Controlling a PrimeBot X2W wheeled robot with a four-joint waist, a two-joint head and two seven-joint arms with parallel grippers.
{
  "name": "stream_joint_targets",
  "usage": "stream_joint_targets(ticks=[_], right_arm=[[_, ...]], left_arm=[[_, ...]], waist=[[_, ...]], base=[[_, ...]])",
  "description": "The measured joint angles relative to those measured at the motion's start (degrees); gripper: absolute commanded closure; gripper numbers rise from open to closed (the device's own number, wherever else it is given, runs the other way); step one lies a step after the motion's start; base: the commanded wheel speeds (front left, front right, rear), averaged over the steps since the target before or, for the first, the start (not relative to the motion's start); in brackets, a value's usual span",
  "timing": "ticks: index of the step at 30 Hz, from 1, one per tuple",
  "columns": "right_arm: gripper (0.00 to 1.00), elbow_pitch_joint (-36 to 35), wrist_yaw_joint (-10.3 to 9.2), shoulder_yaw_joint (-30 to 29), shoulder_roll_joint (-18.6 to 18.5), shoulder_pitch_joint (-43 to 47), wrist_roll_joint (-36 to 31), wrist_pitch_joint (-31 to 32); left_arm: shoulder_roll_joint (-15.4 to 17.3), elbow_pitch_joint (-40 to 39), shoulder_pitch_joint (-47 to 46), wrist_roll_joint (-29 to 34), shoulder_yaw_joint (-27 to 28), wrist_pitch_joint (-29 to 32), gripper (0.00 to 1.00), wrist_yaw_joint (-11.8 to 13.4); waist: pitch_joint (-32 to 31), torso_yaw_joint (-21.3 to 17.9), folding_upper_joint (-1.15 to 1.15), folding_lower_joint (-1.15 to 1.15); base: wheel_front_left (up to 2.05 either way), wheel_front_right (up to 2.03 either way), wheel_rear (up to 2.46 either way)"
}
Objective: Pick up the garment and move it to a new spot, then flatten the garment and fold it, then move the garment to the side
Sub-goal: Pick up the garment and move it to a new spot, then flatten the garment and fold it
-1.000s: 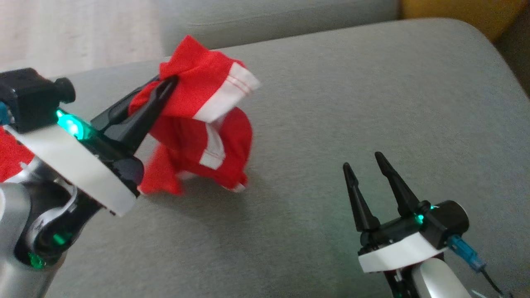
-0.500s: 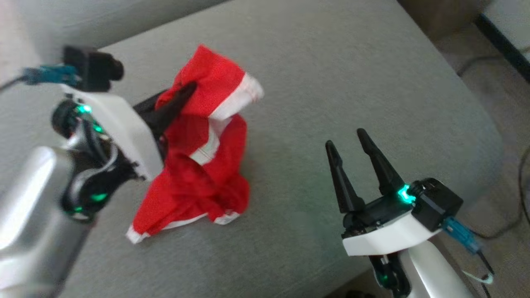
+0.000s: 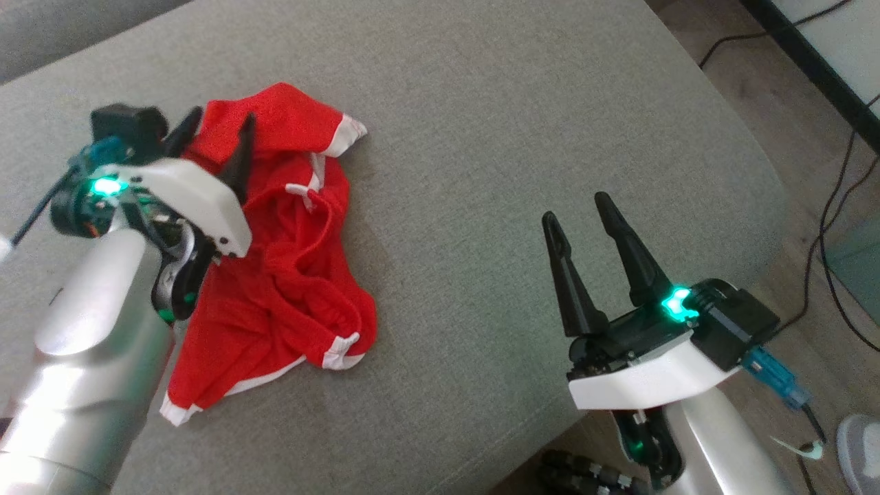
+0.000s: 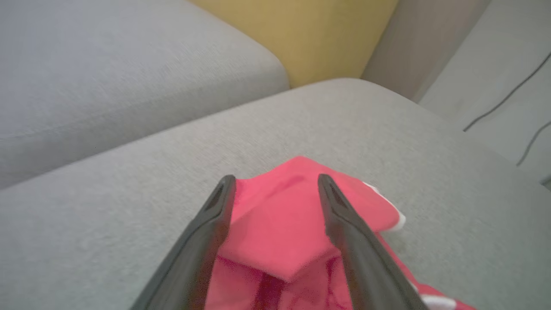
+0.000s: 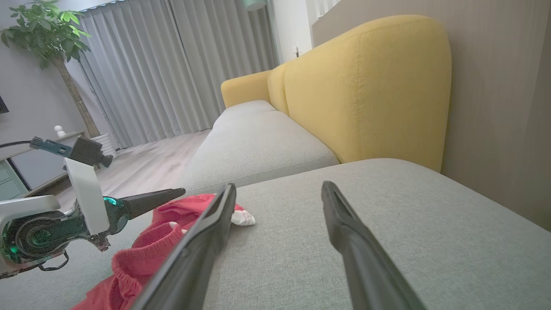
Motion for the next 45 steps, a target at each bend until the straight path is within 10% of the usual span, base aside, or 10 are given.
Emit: stream_joint_targets(ticks=[10, 23, 32, 45], right_arm=[[0.00, 1.08, 0.00, -5.46, 0.04, 0.55, -6.34, 0.00], [0.00, 3.39, 0.00, -12.52, -1.25, 6.31, -13.71, 0.00], [0.00, 7.45, 0.00, -15.38, -1.30, 9.39, -14.27, 0.00], [0.00, 10.53, 0.00, -16.22, -0.54, 10.80, -14.08, 0.01]], left_arm=[[-3.71, -2.63, 9.64, 4.42, -0.12, -21.47, 0.00, 4.97], [-4.74, -17.94, 36.92, 11.85, 5.82, -25.68, 0.00, 13.63], [-8.83, -25.06, 50.31, 18.47, 14.18, -25.74, 0.00, 9.95], [-14.56, -27.15, 54.27, 24.96, 22.77, -25.74, 0.00, 2.30]], waist=[[-4.96, 5.30, 0.00, -0.03], [-13.11, 20.16, 0.00, -0.03], [-16.47, 28.46, 0.00, -0.03], [-17.38, 29.44, 0.00, -0.02]], base=[[0.00, 0.00, 0.00], [0.00, 0.00, 0.00], [0.00, 0.00, 0.00], [0.00, 0.00, 0.00]])
